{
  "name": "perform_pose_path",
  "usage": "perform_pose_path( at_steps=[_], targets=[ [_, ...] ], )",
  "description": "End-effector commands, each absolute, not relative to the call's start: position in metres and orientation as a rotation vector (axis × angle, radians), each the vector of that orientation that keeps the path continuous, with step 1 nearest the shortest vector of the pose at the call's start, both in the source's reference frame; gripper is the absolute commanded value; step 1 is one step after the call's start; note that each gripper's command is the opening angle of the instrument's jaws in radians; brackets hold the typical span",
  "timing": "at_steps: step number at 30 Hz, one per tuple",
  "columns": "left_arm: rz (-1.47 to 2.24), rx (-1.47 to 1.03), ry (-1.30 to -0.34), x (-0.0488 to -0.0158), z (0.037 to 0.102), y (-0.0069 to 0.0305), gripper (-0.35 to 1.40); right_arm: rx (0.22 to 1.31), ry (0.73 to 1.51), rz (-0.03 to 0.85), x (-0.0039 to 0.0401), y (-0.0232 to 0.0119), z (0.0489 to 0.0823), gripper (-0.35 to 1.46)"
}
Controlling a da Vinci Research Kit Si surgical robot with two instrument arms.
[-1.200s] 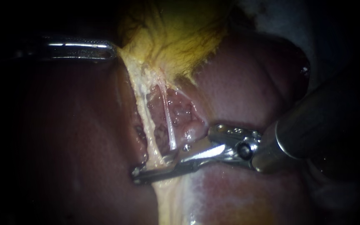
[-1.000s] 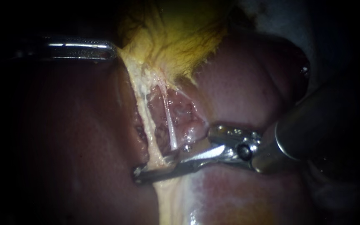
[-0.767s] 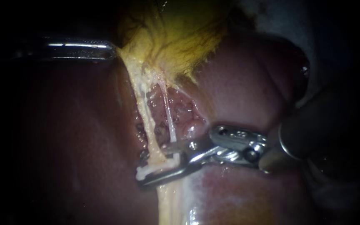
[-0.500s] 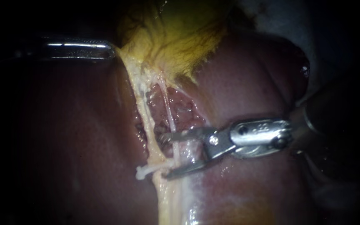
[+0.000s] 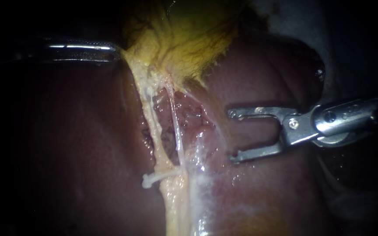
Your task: Going back first clip left tube
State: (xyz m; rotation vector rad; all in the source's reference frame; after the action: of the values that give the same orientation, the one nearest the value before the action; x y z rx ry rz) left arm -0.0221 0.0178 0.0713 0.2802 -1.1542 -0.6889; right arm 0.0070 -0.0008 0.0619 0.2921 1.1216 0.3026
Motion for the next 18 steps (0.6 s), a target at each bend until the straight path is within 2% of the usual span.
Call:
perform_pose_path(
  at_steps=[1,18],
  targets=[
    [-0.688,0.28,-1.154,-0.0222,0.0715,0.0178,-0.35,0.297,1.123,0.303,0.0069,-0.0009,0.062,0.6],
    [-0.658,0.254,-1.136,-0.0265,0.0791,0.0164,-0.35,0.303,1.125,0.297,0.006,-0.0013,0.0616,0.6]
  ],
)
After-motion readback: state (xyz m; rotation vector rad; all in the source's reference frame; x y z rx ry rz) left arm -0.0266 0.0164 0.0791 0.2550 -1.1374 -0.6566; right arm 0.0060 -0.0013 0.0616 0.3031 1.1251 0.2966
